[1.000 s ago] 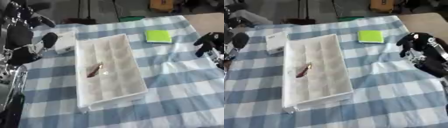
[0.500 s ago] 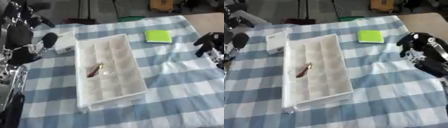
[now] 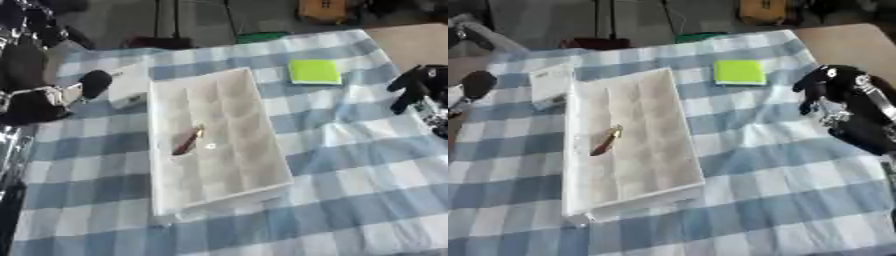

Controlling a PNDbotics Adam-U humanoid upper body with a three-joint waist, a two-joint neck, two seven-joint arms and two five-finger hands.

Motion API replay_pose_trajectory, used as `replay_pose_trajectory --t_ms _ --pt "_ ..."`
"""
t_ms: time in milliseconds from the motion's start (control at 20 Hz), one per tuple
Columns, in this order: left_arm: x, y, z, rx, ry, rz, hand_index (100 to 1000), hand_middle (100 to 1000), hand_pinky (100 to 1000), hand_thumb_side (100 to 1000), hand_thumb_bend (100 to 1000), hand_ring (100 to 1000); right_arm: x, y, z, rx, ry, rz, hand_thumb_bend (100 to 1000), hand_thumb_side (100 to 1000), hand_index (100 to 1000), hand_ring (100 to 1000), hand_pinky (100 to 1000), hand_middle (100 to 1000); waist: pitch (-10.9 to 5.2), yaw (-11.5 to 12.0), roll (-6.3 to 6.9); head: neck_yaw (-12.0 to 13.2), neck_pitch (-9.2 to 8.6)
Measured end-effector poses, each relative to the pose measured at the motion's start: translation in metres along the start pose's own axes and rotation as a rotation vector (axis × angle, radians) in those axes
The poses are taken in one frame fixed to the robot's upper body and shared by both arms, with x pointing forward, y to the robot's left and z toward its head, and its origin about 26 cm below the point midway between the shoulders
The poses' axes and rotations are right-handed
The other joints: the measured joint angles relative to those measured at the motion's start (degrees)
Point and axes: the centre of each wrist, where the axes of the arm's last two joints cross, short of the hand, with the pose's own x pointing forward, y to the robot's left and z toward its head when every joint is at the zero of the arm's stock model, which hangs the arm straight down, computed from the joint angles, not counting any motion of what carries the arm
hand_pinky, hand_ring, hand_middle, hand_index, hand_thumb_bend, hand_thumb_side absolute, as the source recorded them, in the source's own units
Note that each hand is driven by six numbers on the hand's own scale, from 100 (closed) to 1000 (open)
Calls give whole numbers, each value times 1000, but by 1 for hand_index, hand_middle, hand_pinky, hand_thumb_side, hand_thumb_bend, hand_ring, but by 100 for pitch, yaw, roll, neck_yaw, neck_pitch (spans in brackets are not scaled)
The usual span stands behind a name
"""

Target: Pick up objects on the table and place them in the box.

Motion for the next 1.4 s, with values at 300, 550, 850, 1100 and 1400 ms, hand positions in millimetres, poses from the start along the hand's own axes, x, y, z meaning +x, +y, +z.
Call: replay_pose_trajectory --t_ms 300,550,850,1100,1400 --pt "-27 45 -23 -220 87 -409 957 921 802 544 904 862 0 0 0 6 1 0 100 536 664 453 537 602 0 -127 59 23 0" --pt "-54 65 -41 -377 136 -690 970 925 871 612 890 873 0 2 -1 26 -3 0 100 540 664 453 537 602 42 -285 114 84 0" --pt "-90 74 -51 -431 231 -850 969 924 886 631 885 865 3 2 -6 47 -16 9 100 549 663 452 536 602 186 -542 261 187 0" --pt "-115 76 -44 -441 335 -896 966 904 894 652 882 852 5 1 -10 55 -25 21 100 553 663 452 536 602 283 -681 348 262 -5" --pt "-141 87 -21 -416 489 -926 966 908 900 683 885 850 7 0 -12 62 -26 36 100 562 662 451 535 602 438 -903 506 358 -131"
